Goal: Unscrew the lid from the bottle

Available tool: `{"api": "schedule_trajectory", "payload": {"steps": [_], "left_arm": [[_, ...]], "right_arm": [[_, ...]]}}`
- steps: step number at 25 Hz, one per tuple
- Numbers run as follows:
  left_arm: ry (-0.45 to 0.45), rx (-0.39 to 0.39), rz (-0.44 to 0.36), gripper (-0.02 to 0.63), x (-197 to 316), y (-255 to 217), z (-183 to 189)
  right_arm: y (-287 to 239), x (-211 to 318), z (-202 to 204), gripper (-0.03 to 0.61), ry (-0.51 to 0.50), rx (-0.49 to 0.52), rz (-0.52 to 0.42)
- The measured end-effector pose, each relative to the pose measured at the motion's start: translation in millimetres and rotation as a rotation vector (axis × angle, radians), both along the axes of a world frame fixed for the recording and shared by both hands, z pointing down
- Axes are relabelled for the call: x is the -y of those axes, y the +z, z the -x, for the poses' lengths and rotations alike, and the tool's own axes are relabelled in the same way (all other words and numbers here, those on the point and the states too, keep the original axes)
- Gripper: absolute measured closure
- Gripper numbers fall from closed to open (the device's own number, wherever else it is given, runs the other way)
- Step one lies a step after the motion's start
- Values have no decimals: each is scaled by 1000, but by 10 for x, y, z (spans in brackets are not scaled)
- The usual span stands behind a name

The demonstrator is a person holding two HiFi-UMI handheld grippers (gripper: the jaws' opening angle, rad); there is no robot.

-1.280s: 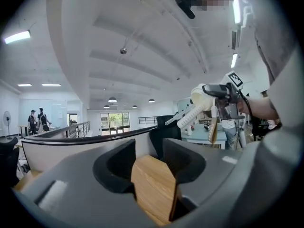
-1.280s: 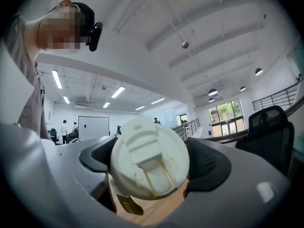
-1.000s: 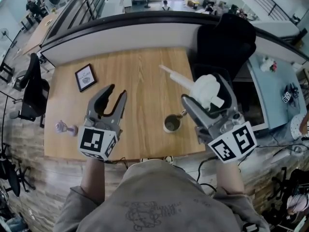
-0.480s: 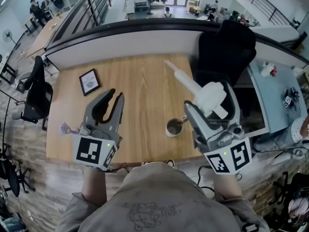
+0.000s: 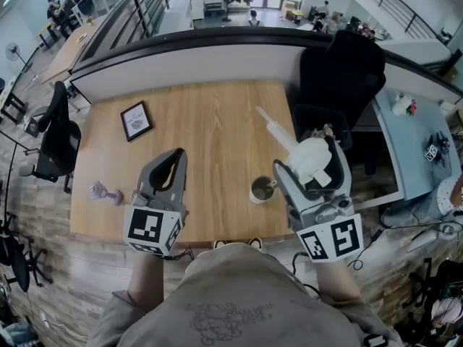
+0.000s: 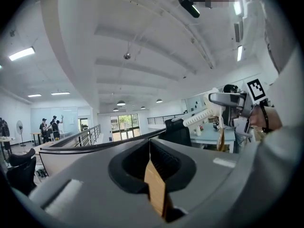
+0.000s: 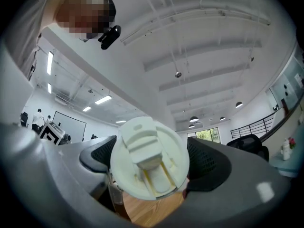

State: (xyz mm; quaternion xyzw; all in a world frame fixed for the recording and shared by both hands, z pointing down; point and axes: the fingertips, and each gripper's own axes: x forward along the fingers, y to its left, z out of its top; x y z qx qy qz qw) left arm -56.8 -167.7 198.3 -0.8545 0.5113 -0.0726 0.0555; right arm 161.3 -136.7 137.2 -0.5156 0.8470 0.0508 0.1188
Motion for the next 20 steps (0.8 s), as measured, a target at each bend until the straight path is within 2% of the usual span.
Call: {"api": "schedule_trajectory", "payload": {"steps": [8,20], "left_arm": [[2,9,47,612,-59,172,20],[-16,4,52,612,-95,201,91]], "right_arm": [[321,27,47,109,-8,-12,80],[424,38,101,109,-38,-29,100]]}}
